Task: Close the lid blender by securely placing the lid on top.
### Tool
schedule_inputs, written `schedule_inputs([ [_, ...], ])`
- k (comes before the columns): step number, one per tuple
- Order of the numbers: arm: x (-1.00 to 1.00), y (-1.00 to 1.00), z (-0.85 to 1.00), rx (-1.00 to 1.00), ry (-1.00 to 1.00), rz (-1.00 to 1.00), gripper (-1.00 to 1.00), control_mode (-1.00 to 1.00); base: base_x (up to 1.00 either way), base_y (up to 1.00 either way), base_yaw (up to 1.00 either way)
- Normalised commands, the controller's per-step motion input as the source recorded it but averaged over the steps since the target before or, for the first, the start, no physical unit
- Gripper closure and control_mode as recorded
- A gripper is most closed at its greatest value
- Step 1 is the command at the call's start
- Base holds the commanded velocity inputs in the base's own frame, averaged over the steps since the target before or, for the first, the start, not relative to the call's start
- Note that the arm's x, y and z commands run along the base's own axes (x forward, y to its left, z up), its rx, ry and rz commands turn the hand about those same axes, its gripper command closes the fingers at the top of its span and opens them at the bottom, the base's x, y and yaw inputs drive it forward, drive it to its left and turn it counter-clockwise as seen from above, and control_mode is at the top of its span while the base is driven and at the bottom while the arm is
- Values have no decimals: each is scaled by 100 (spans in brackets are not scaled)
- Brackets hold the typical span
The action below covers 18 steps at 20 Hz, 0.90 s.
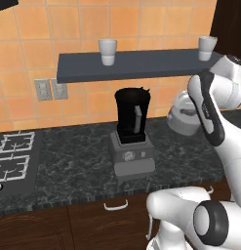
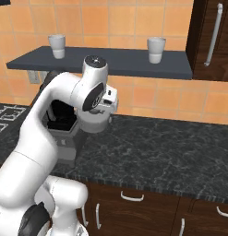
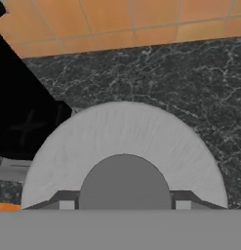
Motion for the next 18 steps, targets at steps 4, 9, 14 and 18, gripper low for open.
schedule_inputs([
  [4, 0, 34, 94, 5, -4, 0, 100, -100, 0, 0, 0],
  [9, 0, 45, 84, 1, -1, 0, 100, -100, 0, 0, 0],
  [14, 0, 52, 74, 0, -1, 0, 100, -100, 0, 0, 0],
  [18, 0, 56, 69, 0, -2, 0, 100, -100, 0, 0, 0],
])
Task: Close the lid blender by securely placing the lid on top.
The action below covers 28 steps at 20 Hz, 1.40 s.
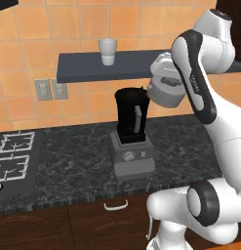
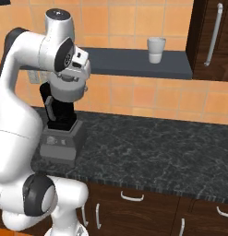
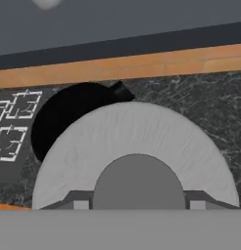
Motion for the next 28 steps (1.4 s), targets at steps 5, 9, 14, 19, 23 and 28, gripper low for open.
schedule_inputs([
  [5, 13, 61, 39, -2, 0, 0, 100, -100, 0, 0, 0],
  [9, 20, 57, 11, -9, 0, 0, 100, -100, 0, 0, 0],
  [14, 23, 44, 7, -8, 0, 0, 100, -100, 0, 0, 0],
  [19, 31, 17, 0, -2, 0, 0, 100, -100, 0, 0, 0],
  [23, 28, 1, 0, 0, 0, -1, 100, -100, 0, 0, 0],
  [28, 26, 0, 0, 0, 0, -3, 100, -100, 0, 0, 0],
])
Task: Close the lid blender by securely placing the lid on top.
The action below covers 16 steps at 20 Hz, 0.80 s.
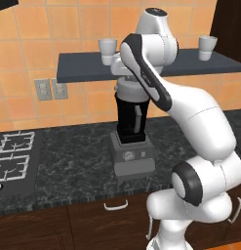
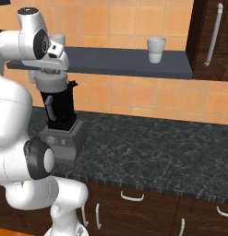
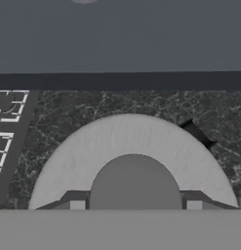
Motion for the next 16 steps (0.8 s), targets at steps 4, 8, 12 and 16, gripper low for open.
schedule_inputs([
  [4, 16, 0, 1, 0, 0, -5, 100, -100, 0, 0, 0],
  [8, 17, 0, 2, 0, 0, -4, 100, -100, 0, 0, 0],
  [12, 16, 0, 8, 0, -4, -3, 100, -100, 0, 0, 0],
  [16, 16, 0, 14, 0, -5, -3, 100, -100, 0, 0, 0],
])
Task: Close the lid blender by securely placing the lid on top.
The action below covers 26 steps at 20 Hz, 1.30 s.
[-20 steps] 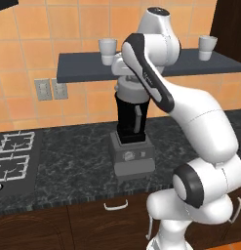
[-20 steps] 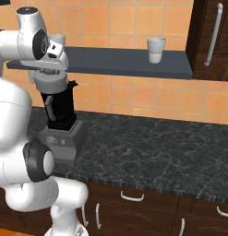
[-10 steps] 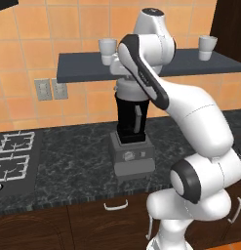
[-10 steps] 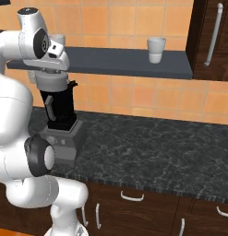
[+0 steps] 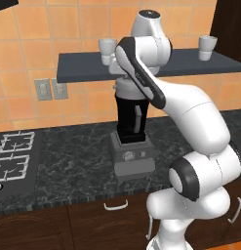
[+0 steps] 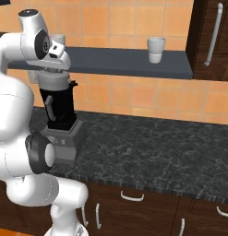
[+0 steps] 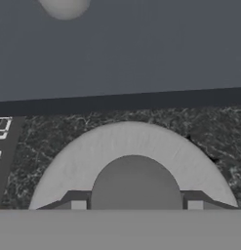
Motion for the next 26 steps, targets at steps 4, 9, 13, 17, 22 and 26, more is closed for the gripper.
schedule_inputs([
  [4, 14, 0, 9, 0, -5, -2, 100, -100, 0, 0, 0],
  [9, 16, 0, 5, 0, -9, -2, 100, -100, 0, 0, 0],
  [13, 10, 0, 9, 0, -15, -1, 100, -100, 0, 0, 0],
  [17, 2, 0, 4, 0, -21, 0, 100, -100, 0, 0, 0],
  [22, 0, 0, 1, 0, -20, 0, 100, -100, 0, 0, 0],
  [26, 0, 0, -2, -3, -13, 0, 100, -100, 0, 0, 0],
])
